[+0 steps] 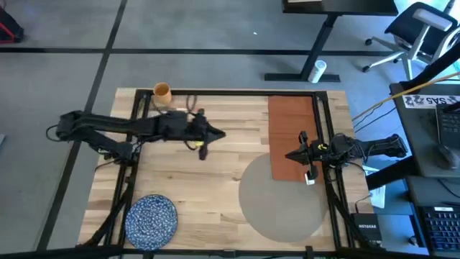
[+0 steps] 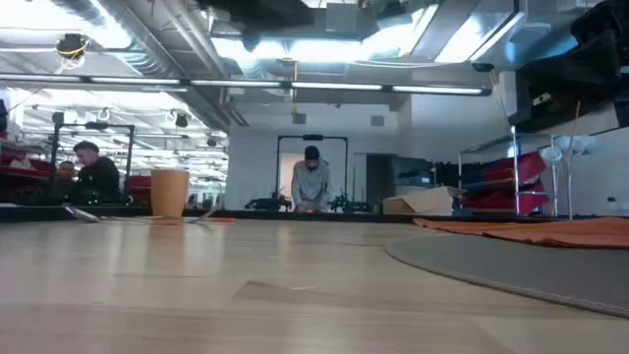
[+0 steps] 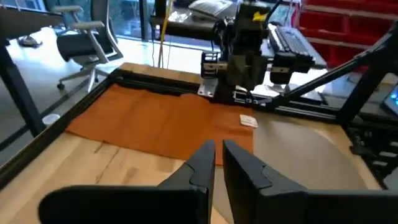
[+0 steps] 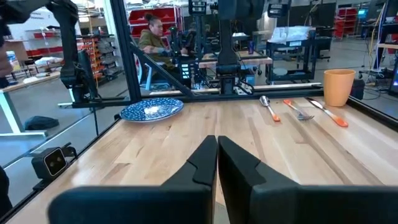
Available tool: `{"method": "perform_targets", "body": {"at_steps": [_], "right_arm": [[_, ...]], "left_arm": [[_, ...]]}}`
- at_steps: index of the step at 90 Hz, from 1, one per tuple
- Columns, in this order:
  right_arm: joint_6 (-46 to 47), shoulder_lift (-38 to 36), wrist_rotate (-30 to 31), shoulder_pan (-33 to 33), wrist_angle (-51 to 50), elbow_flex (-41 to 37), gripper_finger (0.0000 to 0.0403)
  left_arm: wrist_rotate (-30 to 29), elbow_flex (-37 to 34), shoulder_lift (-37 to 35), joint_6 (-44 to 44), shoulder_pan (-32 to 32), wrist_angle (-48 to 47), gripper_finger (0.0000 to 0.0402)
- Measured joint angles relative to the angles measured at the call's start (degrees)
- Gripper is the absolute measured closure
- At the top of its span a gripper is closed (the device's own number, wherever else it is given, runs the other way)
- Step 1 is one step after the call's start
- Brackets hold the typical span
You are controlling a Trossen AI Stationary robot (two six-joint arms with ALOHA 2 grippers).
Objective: Set table place
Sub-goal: Fold the orange napkin
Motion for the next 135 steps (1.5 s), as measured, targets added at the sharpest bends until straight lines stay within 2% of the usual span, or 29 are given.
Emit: {"method": "perform_targets", "body": {"at_steps": [20,49,61,99,120,135], "right_arm": [[0.0,0.0,0.0,0.0,0.0,0.0,0.0403],[0.0,0.0,0.0,0.0,0.0,0.0,0.0403],[0.0,0.0,0.0,0.0,0.0,0.0,0.0403],[0.0,0.0,0.0,0.0,0.2,0.0,0.0403],[0.0,0.0,0.0,0.0,0.3,0.0,0.0403],[0.0,0.0,0.0,0.0,0.3,0.0,0.0403]], "left_arm": [[0.0,5.1,8.4,2.2,0.2,0.3,0.0387],[0.1,10.2,17.7,0.0,3.1,0.0,0.0387],[2.8,12.8,20.7,2.5,3.8,0.5,0.0387],[3.2,23.5,31.8,10.4,3.8,0.3,0.0387],[8.9,28.7,37.3,12.7,3.8,0.4,0.0387],[9.8,33.2,41.9,15.0,4.0,0.4,0.0387]]}}
